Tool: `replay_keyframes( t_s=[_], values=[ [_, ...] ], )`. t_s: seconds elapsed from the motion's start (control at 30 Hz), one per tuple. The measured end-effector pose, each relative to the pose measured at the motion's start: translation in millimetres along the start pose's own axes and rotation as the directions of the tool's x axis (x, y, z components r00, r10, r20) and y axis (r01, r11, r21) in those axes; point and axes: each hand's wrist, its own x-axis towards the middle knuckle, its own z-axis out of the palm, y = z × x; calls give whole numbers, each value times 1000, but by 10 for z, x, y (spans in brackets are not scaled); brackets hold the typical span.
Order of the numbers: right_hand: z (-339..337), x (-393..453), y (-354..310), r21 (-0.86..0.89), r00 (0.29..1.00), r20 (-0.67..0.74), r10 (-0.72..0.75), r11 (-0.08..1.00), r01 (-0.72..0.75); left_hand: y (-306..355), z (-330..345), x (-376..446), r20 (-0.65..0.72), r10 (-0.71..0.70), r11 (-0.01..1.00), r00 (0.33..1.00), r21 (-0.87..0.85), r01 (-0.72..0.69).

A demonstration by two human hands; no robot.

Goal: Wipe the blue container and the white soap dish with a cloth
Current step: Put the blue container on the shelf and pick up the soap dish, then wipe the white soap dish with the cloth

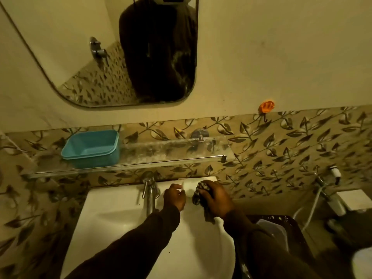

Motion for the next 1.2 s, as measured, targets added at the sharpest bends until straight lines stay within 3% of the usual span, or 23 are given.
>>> replay_keyframes(
  t_s=[0.2, 0.4, 0.57, 0.73, 0.83, 0.93, 1.07, 1.2],
  values=[
    [-8, 90, 141, 147, 991, 19, 129, 980, -131, -56, 209, 288, -49, -139, 990, 989, 26, 141],
    [-93, 102, 243, 175, 990, 52, 132, 975, -139, -98, 329, 463, -52, -93, 994, 994, 48, 96],
    [-195, 105, 158, 300, 992, 61, 107, 946, -121, -52, 239, 371, -105, -48, 996, 993, -79, 40],
    [-383, -56, -80, 587, 982, 142, 122, 789, -183, -19, -29, 171, -138, -42, 948, 990, -319, -4],
    [-475, -227, -241, 598, 975, 221, 12, 788, -146, -53, -253, -60, 108, -119, 790, 987, -593, 160],
    [-536, -393, -405, 582, 935, 347, -75, 799, -152, -5, -483, -357, 308, -134, 610, 942, -724, 323],
    [-494, -548, -656, 570, 903, 399, -161, 815, -107, 85, -802, -757, 446, 23, 446, 895, -805, 390],
    [-364, -647, -952, 620, 924, 307, -227, 784, -14, 83, -1035, -984, 482, 133, 340, 866, -843, 417]
  ],
)
